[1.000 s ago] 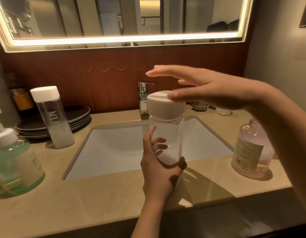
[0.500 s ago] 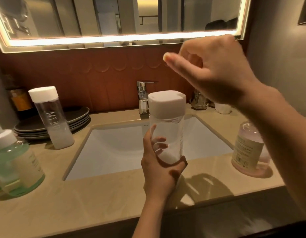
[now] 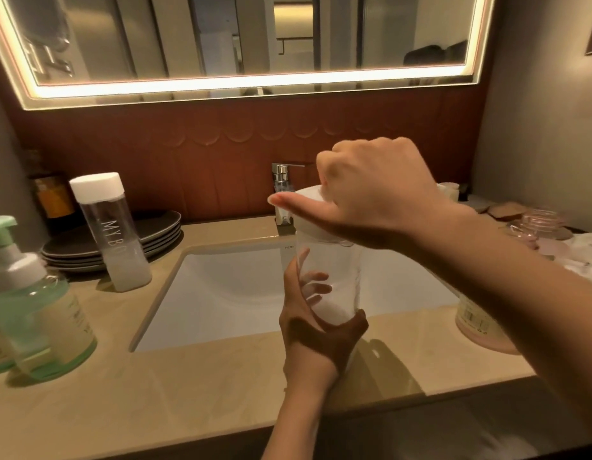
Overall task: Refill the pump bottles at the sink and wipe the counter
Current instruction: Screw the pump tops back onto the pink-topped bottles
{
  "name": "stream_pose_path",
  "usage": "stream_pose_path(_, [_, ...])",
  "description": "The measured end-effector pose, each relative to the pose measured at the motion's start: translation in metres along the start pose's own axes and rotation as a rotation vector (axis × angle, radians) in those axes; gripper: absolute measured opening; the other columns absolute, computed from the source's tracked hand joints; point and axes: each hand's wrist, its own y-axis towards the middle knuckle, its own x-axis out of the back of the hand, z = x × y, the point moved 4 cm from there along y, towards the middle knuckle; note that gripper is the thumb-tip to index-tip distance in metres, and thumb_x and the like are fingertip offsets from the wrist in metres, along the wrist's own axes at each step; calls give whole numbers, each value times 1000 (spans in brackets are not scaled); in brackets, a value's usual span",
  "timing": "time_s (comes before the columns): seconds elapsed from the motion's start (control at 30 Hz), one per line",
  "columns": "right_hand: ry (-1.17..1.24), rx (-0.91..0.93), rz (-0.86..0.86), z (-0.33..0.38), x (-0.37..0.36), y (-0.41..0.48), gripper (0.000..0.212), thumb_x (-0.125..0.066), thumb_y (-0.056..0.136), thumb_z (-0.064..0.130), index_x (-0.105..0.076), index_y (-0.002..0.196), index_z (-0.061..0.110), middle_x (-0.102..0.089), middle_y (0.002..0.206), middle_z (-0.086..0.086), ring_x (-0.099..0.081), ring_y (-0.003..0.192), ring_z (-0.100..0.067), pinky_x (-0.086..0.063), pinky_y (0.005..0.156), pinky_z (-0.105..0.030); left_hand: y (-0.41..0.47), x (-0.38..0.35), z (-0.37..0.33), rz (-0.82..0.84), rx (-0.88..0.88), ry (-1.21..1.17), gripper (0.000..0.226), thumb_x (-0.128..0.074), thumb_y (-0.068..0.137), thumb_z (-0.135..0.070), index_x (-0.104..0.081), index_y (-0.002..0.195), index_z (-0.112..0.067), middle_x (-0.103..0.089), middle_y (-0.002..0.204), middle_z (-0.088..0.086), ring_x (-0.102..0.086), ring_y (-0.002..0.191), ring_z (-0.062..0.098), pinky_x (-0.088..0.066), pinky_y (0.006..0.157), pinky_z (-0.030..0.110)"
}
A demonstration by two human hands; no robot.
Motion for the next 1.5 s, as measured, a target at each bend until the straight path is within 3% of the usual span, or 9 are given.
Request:
stream_pose_path(0.1, [155, 82, 135, -16, 1, 4, 89, -5, 68, 77, -67, 85, 16, -60, 82, 3, -51, 75, -11, -34, 59, -15, 0, 1, 1, 29, 10, -15, 94, -85, 62, -18, -24, 122, -58, -51, 109, -20, -54, 98, -1, -42, 81, 14])
stream_pose_path(0.2, [558, 108, 349, -29, -8, 2, 63, -39, 80, 70, -62, 117, 25, -59, 113, 11, -51, 102, -3, -40, 79, -11, -1, 2, -1, 40, -17, 31, 97, -84, 63, -15, -21, 123, -59, -50, 110, -21, -54, 100, 2, -45, 86, 23])
stream_pose_path(0.37, [792, 96, 260, -24, -28, 1, 48, -60, 79, 57, -61, 115, 25, -58, 103, 20, -55, 101, 4, -48, 87, -14, -1, 2, 0, 17, -37, 59, 97, -84, 63, -19, -19, 125, -58, -50, 110, -21, -54, 99, 3, -46, 84, 21])
stream_pose_path(0.67, [589, -92, 175, -6, -30, 6, 31, -59, 86, 42, -64, 110, 22, -40, 81, 17, -42, 80, -2, -30, 65, -5, -1, -2, 1, -99, -52, 120, 94, -84, 63, -24, -21, 127, -51, -48, 107, -24, -54, 96, 2, -40, 72, 7])
stream_pose_path(0.8, [418, -208, 141, 5, -32, 8, 31, -51, 87, 46, -62, 100, 21, -51, 90, 1, -49, 78, -11, -43, 64, -23, -3, -6, 2, -165, -34, 177, 101, -84, 63, -22, -18, 139, -37, -48, 109, -15, -54, 97, 8, -41, 75, 14])
stream_pose_path(1.0, [159, -204, 146, 12, -23, 16, 17, -44, 91, 35, -46, 85, 19, -42, 69, 1, -40, 59, -14, -26, 50, -25, -3, -10, 1, -195, -2, 232, 101, -84, 63, -24, -21, 142, -24, -51, 121, -4, -54, 99, 12, -42, 77, 18])
stream_pose_path(1.2, [82, -166, 170, 14, -23, 12, 55, -34, 92, 61, -49, 65, 16, -51, 62, 3, -49, 56, -12, -33, 52, -25, -2, -3, -7, -82, -8, 245, 102, -81, 66, -39, -15, 143, -30, -43, 122, -10, -50, 105, 9, -49, 86, 30])
stream_pose_path(1.37, [405, -91, 458, -3, -16, 3, 66, -38, 90, 63, -51, 132, 14, -59, 127, -6, -57, 110, -21, -48, 89, -32, -6, 9, -21, 76, 0, 195, 105, -73, 59, -56, -1, 135, -45, -38, 135, 1, -46, 112, 13, -47, 91, 33])
stream_pose_path(1.5, [581, -145, 432, -19, -7, -10, 63, -55, 88, 50, -42, 140, 17, -48, 141, -3, -45, 125, -20, -37, 95, -27, -7, 9, -30, 182, 36, 210, 108, -70, 62, -54, 14, 131, -54, -25, 142, 1, -38, 121, 15, -42, 93, 30])
